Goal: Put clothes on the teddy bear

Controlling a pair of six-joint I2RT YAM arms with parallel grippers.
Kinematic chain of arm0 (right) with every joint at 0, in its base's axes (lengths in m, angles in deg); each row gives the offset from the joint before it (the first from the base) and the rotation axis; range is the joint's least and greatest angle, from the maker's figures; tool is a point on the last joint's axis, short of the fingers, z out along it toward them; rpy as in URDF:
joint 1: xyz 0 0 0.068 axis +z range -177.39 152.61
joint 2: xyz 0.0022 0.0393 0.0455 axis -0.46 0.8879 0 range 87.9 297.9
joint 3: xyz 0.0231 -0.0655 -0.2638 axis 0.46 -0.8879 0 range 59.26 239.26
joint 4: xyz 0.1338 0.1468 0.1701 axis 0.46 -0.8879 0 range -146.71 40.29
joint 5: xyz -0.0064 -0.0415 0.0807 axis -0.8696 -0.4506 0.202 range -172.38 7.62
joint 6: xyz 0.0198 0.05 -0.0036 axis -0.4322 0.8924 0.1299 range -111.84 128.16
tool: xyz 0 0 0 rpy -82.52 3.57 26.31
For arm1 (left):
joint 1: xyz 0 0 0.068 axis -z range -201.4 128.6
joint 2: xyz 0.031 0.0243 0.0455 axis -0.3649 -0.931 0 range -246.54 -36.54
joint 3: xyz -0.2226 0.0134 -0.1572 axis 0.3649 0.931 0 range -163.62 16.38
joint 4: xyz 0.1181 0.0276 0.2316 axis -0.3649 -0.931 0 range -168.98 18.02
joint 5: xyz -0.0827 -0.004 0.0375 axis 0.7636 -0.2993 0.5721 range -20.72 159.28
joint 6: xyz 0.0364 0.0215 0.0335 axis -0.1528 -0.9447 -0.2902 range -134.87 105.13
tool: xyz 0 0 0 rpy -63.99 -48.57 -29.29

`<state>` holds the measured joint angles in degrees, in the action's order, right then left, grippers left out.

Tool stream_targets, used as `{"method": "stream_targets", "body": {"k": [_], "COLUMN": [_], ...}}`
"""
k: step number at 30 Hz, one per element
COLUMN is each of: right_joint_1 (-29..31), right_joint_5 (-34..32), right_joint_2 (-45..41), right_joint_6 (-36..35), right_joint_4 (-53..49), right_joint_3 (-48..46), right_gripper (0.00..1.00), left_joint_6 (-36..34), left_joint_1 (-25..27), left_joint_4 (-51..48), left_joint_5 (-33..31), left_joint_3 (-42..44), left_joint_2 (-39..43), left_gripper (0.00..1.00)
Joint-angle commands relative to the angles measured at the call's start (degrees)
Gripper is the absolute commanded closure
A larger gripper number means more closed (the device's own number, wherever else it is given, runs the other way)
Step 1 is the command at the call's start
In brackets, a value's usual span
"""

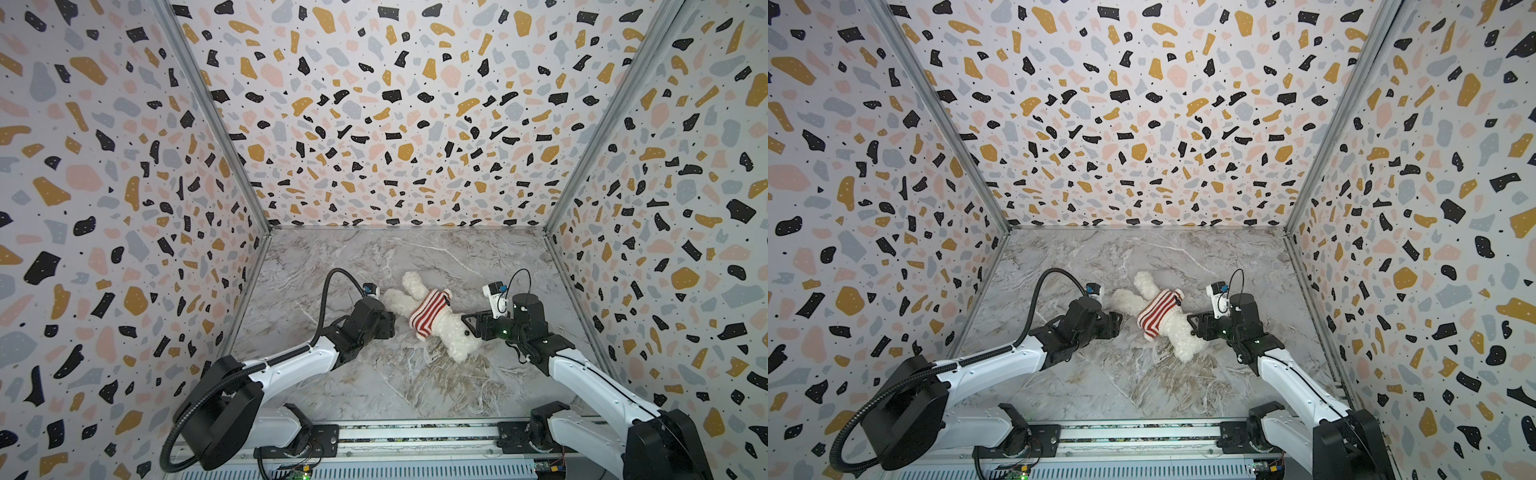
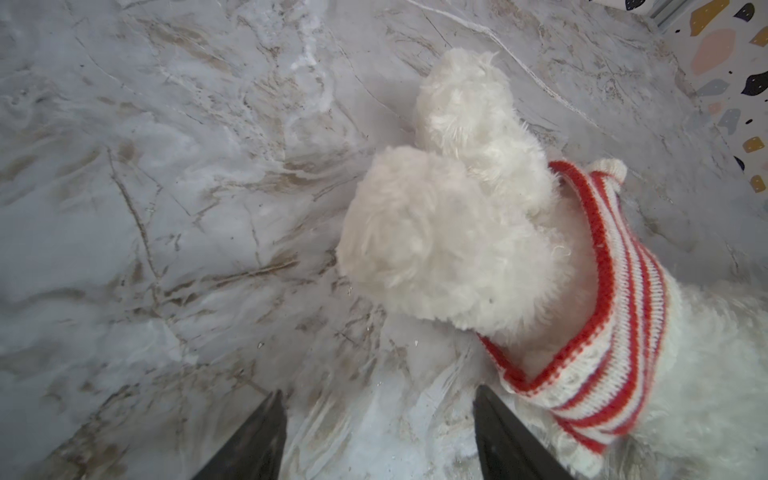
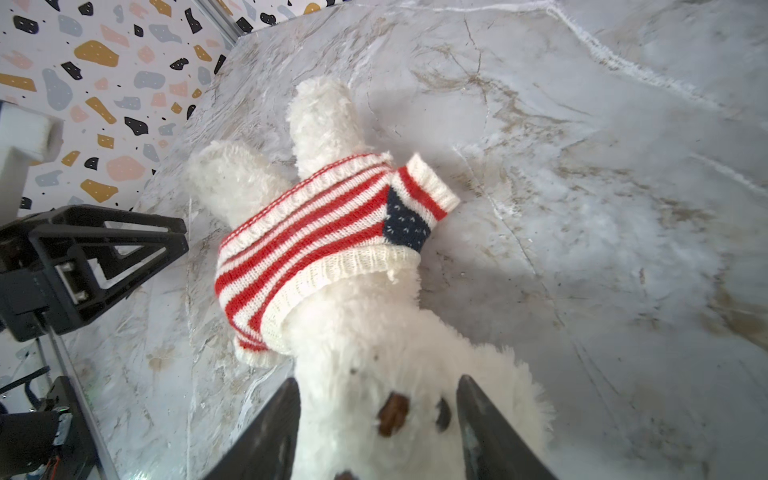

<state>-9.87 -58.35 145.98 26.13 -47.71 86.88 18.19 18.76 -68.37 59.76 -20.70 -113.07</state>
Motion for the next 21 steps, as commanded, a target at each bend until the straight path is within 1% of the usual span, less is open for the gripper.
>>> {"method": "stream_targets", "body": {"k": [1,5,10,13,16,21], "right_joint_1": [1.0,4.8,8.1,8.7,9.5,10.6], "right_joint_5": [-2.4,-7.3,-11.6,-12.0,-12.9,-13.5], "right_joint_2": [-2.1,-2.1,-0.2,2.3,3.7,6.1], "right_joint_6": [-1.3,-2.1,-2.7,-3.1,-3.1,-2.9], "right_joint_4": [-3.2,-5.7,-6.4,-6.5,-6.2,-5.0], "right_joint_3": [2.8,3.7,5.3,6.5,6.7,6.1], "right_gripper": [0.35,0.33,0.28,0.25,0.23,0.24], "left_joint_6": [-0.4,-0.2,0.1,0.5,0.5,-0.2], "left_joint_1": [-0.4,-0.4,-0.4,-0.3,-0.3,-0.3], "left_joint_4": [4.2,4.9,4.8,4.2,2.1,-1.8], "left_joint_5": [1.7,2.7,4.3,5.4,5.2,4.8], "left_joint_3": [-1.9,-1.7,0.5,2.1,3.8,3.6], "left_joint_2": [-2.1,-3.2,-1.8,0.6,4.7,10.1], "left_gripper": [0.31,0.37,0.43,0.43,0.43,0.42]}}
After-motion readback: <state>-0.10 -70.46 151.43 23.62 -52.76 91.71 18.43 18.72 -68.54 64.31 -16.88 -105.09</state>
